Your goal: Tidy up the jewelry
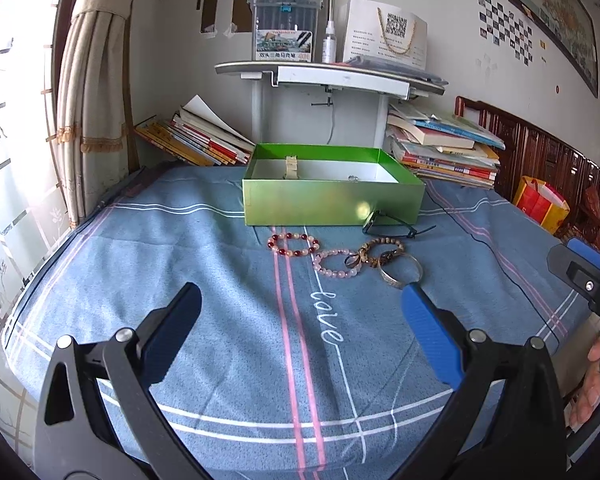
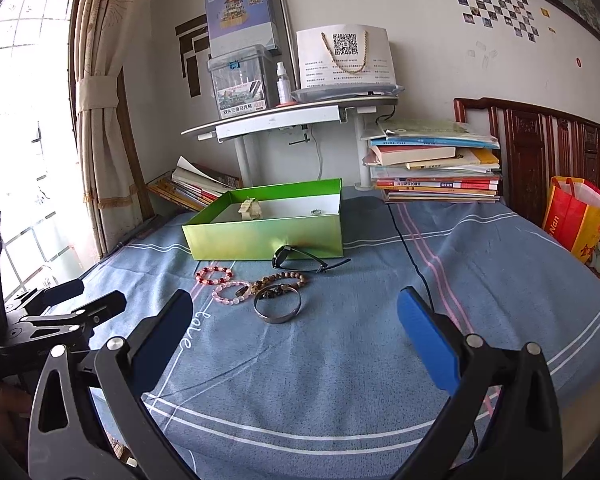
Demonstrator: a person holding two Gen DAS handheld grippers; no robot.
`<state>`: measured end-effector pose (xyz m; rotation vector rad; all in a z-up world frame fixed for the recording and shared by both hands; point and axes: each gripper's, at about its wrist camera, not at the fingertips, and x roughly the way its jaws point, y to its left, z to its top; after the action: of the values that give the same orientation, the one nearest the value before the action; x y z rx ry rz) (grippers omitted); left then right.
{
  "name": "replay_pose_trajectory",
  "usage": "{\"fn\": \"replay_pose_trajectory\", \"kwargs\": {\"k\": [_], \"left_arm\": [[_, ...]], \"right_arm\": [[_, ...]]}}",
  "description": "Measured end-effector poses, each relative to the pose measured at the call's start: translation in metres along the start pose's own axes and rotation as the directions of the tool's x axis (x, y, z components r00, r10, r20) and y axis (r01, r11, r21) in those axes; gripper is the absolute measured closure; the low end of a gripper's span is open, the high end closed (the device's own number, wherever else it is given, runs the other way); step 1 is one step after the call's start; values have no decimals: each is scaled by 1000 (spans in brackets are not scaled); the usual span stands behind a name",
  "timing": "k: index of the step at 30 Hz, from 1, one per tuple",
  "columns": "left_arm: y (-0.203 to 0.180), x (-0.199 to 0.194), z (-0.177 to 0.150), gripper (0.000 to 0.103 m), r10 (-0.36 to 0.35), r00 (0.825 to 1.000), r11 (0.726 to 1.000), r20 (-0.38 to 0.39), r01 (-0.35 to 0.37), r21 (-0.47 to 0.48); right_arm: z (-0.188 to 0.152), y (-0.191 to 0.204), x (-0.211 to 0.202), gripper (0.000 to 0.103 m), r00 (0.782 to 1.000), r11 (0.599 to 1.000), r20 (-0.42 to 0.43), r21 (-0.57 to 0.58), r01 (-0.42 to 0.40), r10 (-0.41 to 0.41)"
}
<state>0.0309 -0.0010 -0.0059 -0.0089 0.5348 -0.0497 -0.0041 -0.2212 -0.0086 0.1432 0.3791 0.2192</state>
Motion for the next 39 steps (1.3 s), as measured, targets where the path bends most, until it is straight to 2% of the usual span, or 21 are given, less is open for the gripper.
{"fn": "replay_pose_trajectory", "kwargs": {"k": [5,11,13,15,21,22,25,28,32,35,36,39], "left_arm": [[-8,22,6,4,-33,999,999,-31,34,23],[-27,67,21,8,-114,988,992,-100,119,41],[-36,89,27,21,-130,982,989,-134,139,58],[-43,112,31,30,-147,973,985,-178,161,66],[-53,166,33,37,-145,951,982,-273,171,75],[-54,173,33,43,-143,946,983,-290,171,73],[-52,185,31,53,-157,934,982,-322,182,51],[-50,197,28,58,-163,923,982,-349,185,32],[-48,200,31,67,-193,916,978,-353,208,4],[-48,201,31,79,-224,907,972,-356,234,-16],[-49,199,31,86,-230,906,971,-355,238,-20],[-48,198,32,96,-238,907,970,-348,243,-30]], "right_arm": [[-3,-7,15,3,1000,1000,-30,8,-2,2],[-8,-20,41,3,996,1000,-88,24,-6,8],[-10,-24,51,3,994,1000,-109,27,-8,11],[-11,-27,59,3,992,999,-123,31,-9,13],[-16,-32,88,3,982,999,-189,24,-22,26],[-16,-31,91,3,981,999,-194,20,-25,29],[-15,-27,104,3,976,999,-215,3,-38,38],[-11,-21,117,7,971,999,-234,-5,-48,45],[-7,-13,137,22,955,997,-291,-26,-74,63],[-8,-10,146,25,946,996,-316,-28,-85,72],[-7,-11,147,25,946,996,-314,-20,-89,78],[-7,-12,148,25,946,996,-317,-18,-86,76]]}}
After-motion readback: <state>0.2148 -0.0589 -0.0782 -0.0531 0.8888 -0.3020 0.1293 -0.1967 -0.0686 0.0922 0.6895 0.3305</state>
